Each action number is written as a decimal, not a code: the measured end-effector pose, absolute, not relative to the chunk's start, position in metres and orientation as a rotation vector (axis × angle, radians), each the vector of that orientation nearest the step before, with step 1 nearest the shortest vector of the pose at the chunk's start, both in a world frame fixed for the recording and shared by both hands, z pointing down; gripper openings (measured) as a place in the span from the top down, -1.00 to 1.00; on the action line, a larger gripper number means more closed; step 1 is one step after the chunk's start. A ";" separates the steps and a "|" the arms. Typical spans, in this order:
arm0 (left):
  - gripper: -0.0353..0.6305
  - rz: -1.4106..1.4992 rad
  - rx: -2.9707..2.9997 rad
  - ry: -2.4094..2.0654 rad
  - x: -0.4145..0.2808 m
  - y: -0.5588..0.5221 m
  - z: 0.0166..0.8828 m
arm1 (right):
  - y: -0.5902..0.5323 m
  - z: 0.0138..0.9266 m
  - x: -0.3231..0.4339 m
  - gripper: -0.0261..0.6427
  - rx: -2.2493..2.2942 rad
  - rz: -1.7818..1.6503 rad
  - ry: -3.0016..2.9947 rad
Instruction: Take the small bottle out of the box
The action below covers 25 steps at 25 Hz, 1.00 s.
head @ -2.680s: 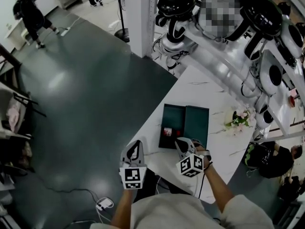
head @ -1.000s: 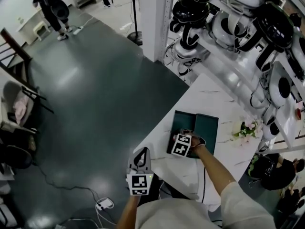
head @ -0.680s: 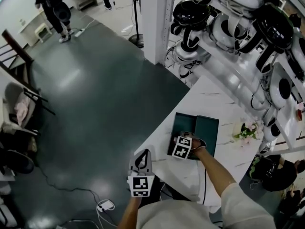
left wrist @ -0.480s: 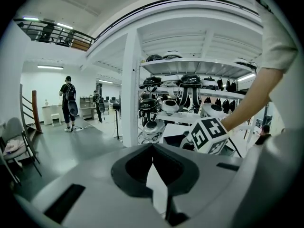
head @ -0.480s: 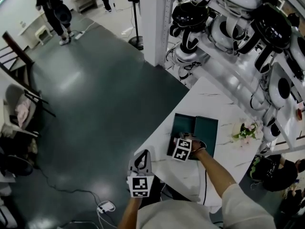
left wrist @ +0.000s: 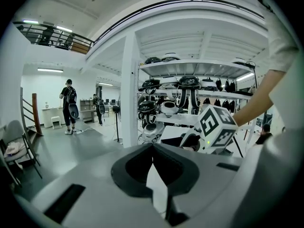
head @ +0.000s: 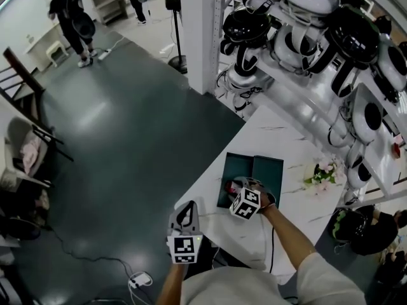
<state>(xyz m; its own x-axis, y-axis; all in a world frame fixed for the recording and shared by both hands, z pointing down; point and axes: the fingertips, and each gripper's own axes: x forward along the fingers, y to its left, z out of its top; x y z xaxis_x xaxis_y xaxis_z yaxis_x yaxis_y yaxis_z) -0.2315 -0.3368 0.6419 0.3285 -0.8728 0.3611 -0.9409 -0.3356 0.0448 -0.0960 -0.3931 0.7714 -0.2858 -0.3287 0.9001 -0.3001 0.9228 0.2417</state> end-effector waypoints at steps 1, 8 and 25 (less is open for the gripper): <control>0.84 0.399 2.352 -1.642 -0.229 -0.335 0.641 | -0.393 0.766 -0.095 0.22 0.484 -0.023 -1.906; 0.84 0.395 2.361 -1.658 -0.214 -0.323 0.630 | -0.388 0.725 -0.088 0.22 0.674 0.092 -2.068; 0.84 0.387 2.321 -1.780 -0.201 -0.281 0.602 | -0.346 0.632 -0.041 0.22 1.132 0.418 -2.435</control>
<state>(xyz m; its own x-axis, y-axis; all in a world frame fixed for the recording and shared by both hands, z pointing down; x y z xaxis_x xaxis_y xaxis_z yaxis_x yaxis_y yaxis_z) -0.2011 -0.2809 0.6022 0.2445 -0.9157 0.3189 -0.9655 -0.2603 -0.0074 -0.0414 -0.3458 0.6316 -0.5800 -0.6502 0.4907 -0.7766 0.6232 -0.0920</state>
